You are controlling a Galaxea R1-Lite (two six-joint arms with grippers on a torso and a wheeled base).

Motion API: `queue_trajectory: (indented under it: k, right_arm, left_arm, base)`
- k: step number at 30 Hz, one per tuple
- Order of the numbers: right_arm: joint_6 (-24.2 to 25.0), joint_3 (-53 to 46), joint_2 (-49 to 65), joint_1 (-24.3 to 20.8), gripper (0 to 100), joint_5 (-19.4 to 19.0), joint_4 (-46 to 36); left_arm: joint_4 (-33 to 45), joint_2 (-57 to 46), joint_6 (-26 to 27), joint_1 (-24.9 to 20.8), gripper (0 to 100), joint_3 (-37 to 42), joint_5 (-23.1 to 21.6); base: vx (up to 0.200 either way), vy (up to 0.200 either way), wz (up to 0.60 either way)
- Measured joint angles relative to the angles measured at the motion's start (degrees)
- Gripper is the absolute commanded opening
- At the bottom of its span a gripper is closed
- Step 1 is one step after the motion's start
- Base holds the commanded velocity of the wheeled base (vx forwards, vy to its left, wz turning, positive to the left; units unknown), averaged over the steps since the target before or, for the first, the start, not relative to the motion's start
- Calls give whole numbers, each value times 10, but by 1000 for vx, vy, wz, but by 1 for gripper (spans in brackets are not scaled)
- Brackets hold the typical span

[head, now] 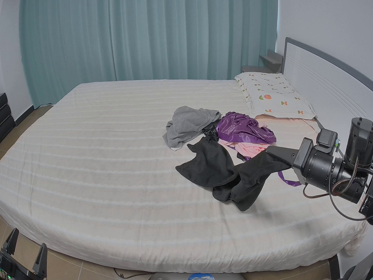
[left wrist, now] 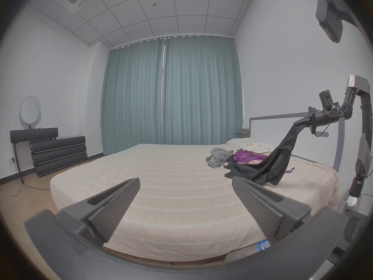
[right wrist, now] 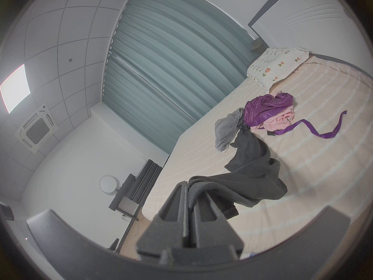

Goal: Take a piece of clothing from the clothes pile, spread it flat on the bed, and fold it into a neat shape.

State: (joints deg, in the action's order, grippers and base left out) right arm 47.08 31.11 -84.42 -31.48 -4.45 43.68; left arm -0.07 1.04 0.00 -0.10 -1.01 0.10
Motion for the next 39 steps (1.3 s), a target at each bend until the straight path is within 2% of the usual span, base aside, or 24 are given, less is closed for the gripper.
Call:
queue_trajectory:
  k: [27,32,39]
  right_arm:
    - [2,-11,-3,-1,0,-1,0]
    - [2,-9,-10,-1,0,-1,2]
    - [2,-16,-15,-2,0,-1,32]
  left_arm:
    - [-1,0,15,1,100,0,6]
    - [0,0,-20,1,100,0,26]
    - [0,0,-21,2,100,0,30]
  base:
    - [0,0,0]
    - [0,0,0]
    - [0,0,0]
